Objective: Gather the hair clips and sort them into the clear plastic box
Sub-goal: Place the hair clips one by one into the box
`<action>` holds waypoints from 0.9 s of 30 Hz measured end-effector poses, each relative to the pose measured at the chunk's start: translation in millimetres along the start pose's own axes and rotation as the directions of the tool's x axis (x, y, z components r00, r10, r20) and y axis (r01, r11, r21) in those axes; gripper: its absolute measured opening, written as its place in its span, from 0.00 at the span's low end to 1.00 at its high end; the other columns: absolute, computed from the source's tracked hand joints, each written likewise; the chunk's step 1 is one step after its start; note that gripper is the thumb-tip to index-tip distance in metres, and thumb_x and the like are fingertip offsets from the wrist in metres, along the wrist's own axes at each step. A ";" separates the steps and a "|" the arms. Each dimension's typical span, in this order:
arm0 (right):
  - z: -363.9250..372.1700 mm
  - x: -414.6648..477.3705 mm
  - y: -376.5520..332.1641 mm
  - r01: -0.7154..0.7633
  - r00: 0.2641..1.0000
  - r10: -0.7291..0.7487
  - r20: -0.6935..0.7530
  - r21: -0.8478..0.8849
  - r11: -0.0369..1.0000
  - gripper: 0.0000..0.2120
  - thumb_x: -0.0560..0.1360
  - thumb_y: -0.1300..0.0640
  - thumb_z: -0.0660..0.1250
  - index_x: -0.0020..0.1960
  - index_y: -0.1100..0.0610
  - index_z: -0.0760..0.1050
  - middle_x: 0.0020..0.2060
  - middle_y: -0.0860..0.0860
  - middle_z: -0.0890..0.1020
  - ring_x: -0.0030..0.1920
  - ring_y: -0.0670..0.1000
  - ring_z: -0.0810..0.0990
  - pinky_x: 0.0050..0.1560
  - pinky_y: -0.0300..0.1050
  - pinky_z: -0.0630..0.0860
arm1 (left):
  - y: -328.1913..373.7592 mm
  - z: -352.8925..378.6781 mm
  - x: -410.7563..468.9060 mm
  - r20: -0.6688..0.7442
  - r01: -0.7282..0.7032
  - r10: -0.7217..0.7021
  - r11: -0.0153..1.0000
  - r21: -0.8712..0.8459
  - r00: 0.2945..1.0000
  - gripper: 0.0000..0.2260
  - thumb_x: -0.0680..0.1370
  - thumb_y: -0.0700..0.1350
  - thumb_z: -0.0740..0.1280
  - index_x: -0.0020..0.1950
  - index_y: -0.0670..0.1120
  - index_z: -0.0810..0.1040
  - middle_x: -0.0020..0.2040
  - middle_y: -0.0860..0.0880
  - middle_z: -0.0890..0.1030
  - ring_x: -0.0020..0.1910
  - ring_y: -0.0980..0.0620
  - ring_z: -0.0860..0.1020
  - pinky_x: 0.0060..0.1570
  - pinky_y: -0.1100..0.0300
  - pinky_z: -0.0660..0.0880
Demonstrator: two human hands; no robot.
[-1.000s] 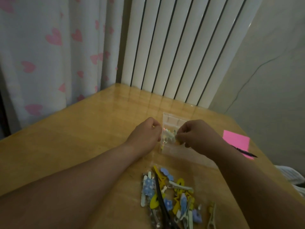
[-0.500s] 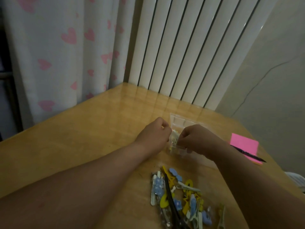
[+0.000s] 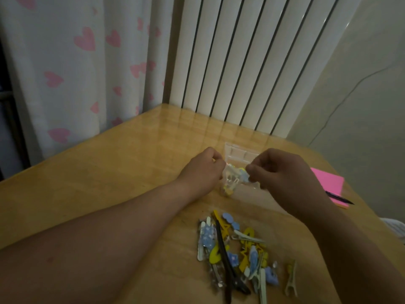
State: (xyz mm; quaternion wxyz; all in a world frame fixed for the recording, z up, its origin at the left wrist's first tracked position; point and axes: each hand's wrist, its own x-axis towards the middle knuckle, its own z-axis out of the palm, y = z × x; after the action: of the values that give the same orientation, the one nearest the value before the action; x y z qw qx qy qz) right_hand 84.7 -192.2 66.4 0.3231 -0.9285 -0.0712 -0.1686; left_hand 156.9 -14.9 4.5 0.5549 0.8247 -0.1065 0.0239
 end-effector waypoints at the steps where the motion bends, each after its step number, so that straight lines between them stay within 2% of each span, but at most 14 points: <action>1: -2.2 -6.1 -2.5 0.014 0.997 -0.013 0.076 -0.009 1.000 0.04 0.79 0.50 0.73 0.46 0.47 0.81 0.37 0.41 0.86 0.36 0.41 0.83 0.36 0.37 0.75 | 0.4 0.1 -0.2 -0.001 0.000 0.000 1.000 0.002 1.000 0.09 0.84 0.49 0.60 0.60 0.50 0.77 0.48 0.49 0.85 0.43 0.51 0.79 0.47 0.51 0.75; 3: -0.8 -16.5 -3.7 0.034 0.969 -0.006 0.248 -0.109 0.993 0.04 0.79 0.47 0.72 0.46 0.45 0.82 0.38 0.39 0.86 0.37 0.39 0.83 0.37 0.34 0.76 | 1.0 1.3 -0.5 -0.005 0.003 -0.003 1.000 0.011 1.000 0.10 0.84 0.49 0.60 0.60 0.49 0.78 0.48 0.50 0.85 0.44 0.49 0.80 0.49 0.49 0.77; 7: 12.5 -27.4 -2.3 0.120 0.897 0.054 0.439 -0.360 0.925 0.09 0.76 0.41 0.73 0.51 0.44 0.84 0.43 0.40 0.84 0.44 0.39 0.82 0.48 0.42 0.82 | -0.1 3.1 1.0 -0.025 0.006 -0.006 1.000 0.014 1.000 0.10 0.83 0.48 0.60 0.59 0.50 0.78 0.46 0.50 0.85 0.46 0.46 0.81 0.53 0.45 0.78; 12: 15.8 -29.7 -6.6 0.145 0.870 0.051 0.491 -0.352 0.925 0.07 0.78 0.45 0.72 0.49 0.48 0.83 0.44 0.43 0.83 0.45 0.43 0.81 0.50 0.48 0.82 | -2.2 3.7 2.5 -0.028 -0.004 0.005 1.000 0.027 1.000 0.09 0.83 0.48 0.59 0.57 0.51 0.78 0.45 0.51 0.85 0.45 0.47 0.81 0.55 0.43 0.79; 16: 16.1 -31.6 -6.9 0.168 0.853 0.036 0.520 -0.340 0.925 0.03 0.79 0.49 0.71 0.48 0.48 0.80 0.42 0.44 0.81 0.42 0.44 0.79 0.43 0.42 0.78 | -2.6 3.3 1.3 -0.025 -0.001 0.001 1.000 0.014 1.000 0.08 0.83 0.48 0.60 0.57 0.51 0.78 0.44 0.50 0.85 0.47 0.43 0.82 0.54 0.41 0.79; 20: 11.8 -28.5 -2.9 0.097 0.898 0.013 0.439 -0.225 0.969 0.03 0.80 0.50 0.71 0.53 0.44 0.79 0.41 0.44 0.81 0.40 0.41 0.80 0.37 0.35 0.74 | -2.6 1.6 0.6 -0.029 -0.005 0.005 1.000 -0.003 1.000 0.08 0.83 0.48 0.60 0.57 0.51 0.78 0.43 0.51 0.85 0.46 0.44 0.82 0.55 0.41 0.80; 22: 4.6 -23.4 0.9 0.027 0.936 0.012 0.351 -0.107 0.994 0.04 0.80 0.49 0.71 0.54 0.42 0.81 0.41 0.44 0.84 0.41 0.40 0.81 0.39 0.34 0.76 | -3.3 0.8 0.8 -0.029 -0.004 0.004 1.000 -0.020 1.000 0.08 0.83 0.49 0.60 0.56 0.52 0.78 0.44 0.51 0.85 0.47 0.44 0.83 0.54 0.42 0.80; 25: -8.9 -10.1 4.3 -0.061 0.988 0.059 0.146 0.007 0.998 0.03 0.80 0.50 0.71 0.48 0.45 0.83 0.39 0.47 0.85 0.37 0.43 0.81 0.40 0.44 0.78 | -4.7 0.7 2.3 -0.017 -0.007 0.006 0.999 -0.036 1.000 0.07 0.83 0.49 0.60 0.57 0.53 0.77 0.46 0.51 0.85 0.42 0.48 0.80 0.49 0.46 0.79; 27: -15.0 2.7 6.8 -0.145 0.987 0.140 0.080 0.053 0.988 0.04 0.80 0.52 0.72 0.47 0.49 0.84 0.37 0.50 0.85 0.34 0.43 0.81 0.39 0.47 0.78 | -5.5 1.5 3.3 -0.010 -0.009 0.008 0.999 -0.031 1.000 0.07 0.83 0.50 0.60 0.58 0.53 0.76 0.47 0.51 0.85 0.40 0.51 0.79 0.47 0.48 0.78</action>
State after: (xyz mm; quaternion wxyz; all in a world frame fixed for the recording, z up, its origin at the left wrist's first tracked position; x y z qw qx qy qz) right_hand 84.8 -206.8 74.5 0.3587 -0.9270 -0.0218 -0.1075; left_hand 161.2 -14.8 -0.6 0.5682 0.8153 -0.1074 0.0288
